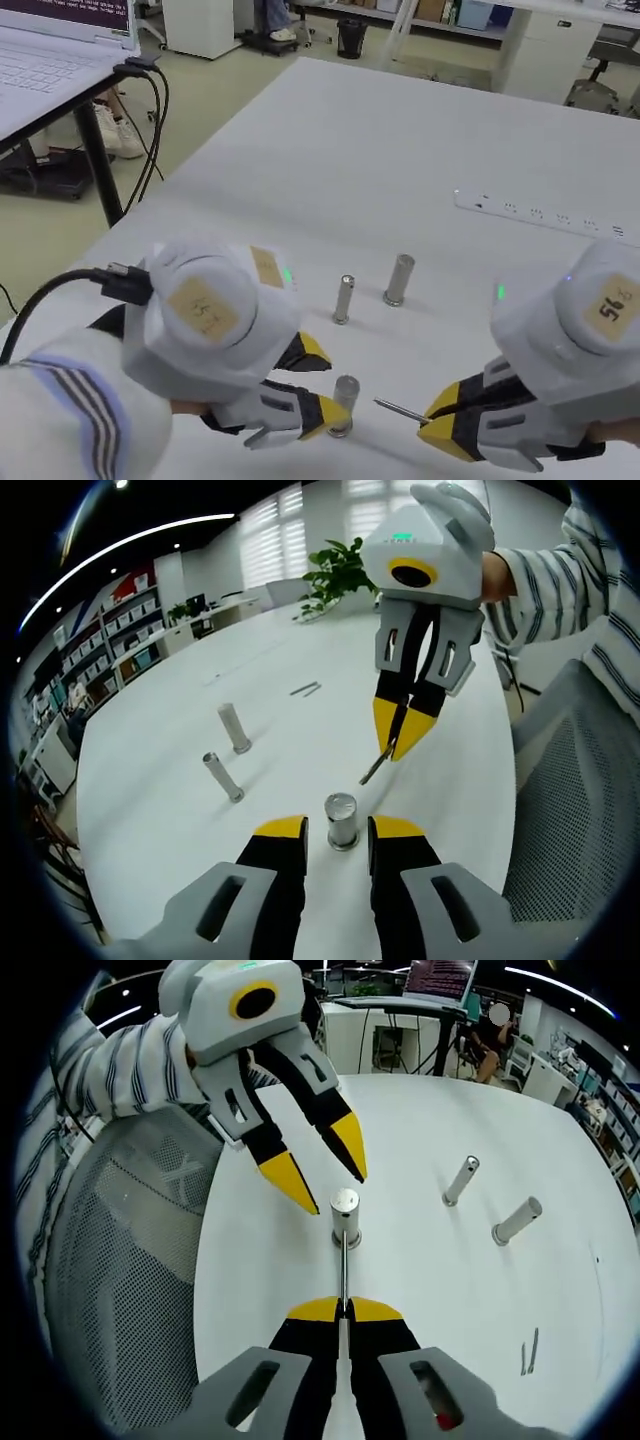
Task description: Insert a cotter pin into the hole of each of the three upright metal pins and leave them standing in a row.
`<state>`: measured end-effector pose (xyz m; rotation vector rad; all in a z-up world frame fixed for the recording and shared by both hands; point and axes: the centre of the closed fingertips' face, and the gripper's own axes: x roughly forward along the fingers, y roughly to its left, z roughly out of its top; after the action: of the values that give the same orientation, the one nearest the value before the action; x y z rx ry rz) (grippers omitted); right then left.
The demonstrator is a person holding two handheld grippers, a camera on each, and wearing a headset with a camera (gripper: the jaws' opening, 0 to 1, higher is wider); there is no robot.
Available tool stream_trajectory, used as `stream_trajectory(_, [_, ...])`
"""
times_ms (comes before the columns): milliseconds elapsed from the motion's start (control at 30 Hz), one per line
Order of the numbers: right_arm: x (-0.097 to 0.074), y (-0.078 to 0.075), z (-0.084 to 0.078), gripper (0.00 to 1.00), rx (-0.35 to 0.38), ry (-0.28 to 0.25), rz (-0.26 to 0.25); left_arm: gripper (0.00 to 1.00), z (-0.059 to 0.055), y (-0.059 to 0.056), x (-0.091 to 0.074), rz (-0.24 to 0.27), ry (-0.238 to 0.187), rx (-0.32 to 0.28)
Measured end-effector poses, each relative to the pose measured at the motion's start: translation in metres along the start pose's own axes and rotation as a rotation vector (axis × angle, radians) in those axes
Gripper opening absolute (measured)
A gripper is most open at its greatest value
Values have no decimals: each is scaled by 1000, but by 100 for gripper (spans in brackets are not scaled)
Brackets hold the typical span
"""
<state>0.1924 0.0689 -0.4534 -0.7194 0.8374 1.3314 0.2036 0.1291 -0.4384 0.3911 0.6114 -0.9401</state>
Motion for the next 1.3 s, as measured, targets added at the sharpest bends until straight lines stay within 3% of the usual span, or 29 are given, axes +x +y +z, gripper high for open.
stream_trajectory(200, [4, -2, 2, 0, -38, 29, -4, 17, 0, 2, 1, -3, -11, -8])
stream_trajectory(767, [7, -1, 15, 0, -55, 7, -4, 8, -2, -3, 5, -45, -39, -14])
stream_trajectory(933, [11, -1, 18, 0, -48, -12, -15, 7, -4, -4, 3, -49, -25, -2])
stream_trajectory(1033, [13, -1, 22, 0, -52, -26, -17, 0, -10, -6, 3, -58, 1, 18])
stream_trajectory(1300, [15, -1, 29, 0, -109, -28, -14, 0, -11, -11, 8, -60, -3, -3])
